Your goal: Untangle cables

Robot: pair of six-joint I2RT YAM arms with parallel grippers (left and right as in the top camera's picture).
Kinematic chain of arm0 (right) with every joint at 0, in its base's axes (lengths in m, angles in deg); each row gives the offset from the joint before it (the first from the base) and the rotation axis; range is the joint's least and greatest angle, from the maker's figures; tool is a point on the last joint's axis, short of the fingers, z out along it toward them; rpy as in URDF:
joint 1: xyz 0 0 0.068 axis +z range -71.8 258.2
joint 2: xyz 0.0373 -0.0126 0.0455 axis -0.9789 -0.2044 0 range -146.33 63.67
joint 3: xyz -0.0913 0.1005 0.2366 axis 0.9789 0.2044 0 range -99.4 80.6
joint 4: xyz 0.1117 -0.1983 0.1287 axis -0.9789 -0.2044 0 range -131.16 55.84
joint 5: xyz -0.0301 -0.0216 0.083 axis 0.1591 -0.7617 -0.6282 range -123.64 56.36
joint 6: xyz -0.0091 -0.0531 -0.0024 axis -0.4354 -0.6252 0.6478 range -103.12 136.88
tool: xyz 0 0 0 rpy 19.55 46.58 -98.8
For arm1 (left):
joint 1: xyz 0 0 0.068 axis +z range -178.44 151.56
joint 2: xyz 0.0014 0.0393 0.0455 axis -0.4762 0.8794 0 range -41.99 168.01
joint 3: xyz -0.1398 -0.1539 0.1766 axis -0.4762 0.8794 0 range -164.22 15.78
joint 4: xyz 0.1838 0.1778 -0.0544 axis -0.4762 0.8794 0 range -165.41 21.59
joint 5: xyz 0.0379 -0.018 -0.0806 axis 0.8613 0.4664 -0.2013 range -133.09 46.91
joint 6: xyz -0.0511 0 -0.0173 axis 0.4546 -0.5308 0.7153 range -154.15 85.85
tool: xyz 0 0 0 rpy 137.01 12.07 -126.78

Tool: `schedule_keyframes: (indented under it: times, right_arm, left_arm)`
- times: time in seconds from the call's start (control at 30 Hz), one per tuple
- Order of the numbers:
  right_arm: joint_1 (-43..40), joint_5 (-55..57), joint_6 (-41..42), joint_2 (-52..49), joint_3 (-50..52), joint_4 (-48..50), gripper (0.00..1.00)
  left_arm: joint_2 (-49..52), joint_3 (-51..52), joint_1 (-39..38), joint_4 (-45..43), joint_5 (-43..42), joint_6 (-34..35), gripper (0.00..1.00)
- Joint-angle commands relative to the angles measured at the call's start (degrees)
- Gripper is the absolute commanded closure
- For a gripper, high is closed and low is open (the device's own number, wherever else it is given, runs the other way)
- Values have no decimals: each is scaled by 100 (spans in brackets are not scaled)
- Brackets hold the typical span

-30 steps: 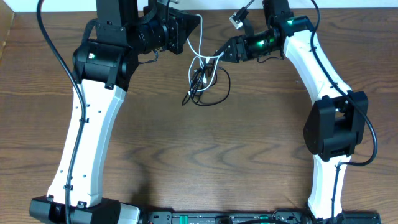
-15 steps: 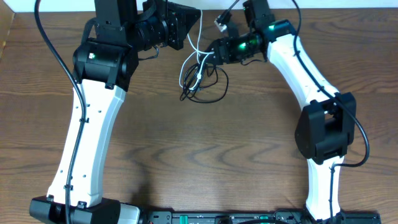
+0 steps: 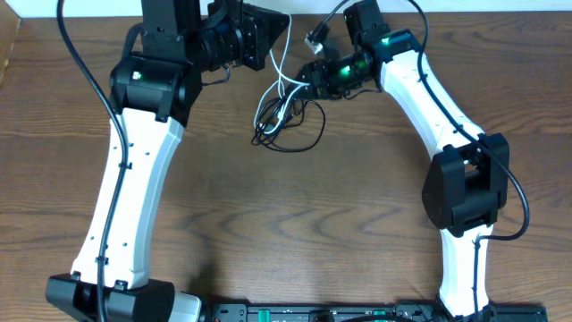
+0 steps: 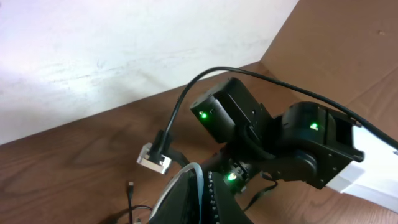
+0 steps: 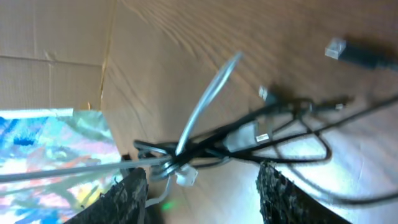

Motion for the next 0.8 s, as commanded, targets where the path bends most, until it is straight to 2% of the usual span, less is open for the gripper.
schedule_keyframes:
  times: [0.0, 0.13, 0.4, 0.6, 0.77]
  right_arm:
    - [9, -85, -203, 68, -70, -179, 46]
    - [28, -295, -439, 68, -70, -205, 39]
    - [297, -315, -426, 68, -70, 13, 37]
    - [595, 933, 754, 42, -63, 601, 36]
    - [750, 2559, 1926, -44, -59, 763, 37]
  left_arm:
    - [20, -131, 20, -52, 50, 9, 93]
    - [26, -131, 20, -57, 50, 9, 93]
    - [42, -131, 17, -66, 48, 59, 93]
    - [42, -131, 17, -98, 48, 221, 92]
    - [39, -133, 20, -111, 48, 238, 92]
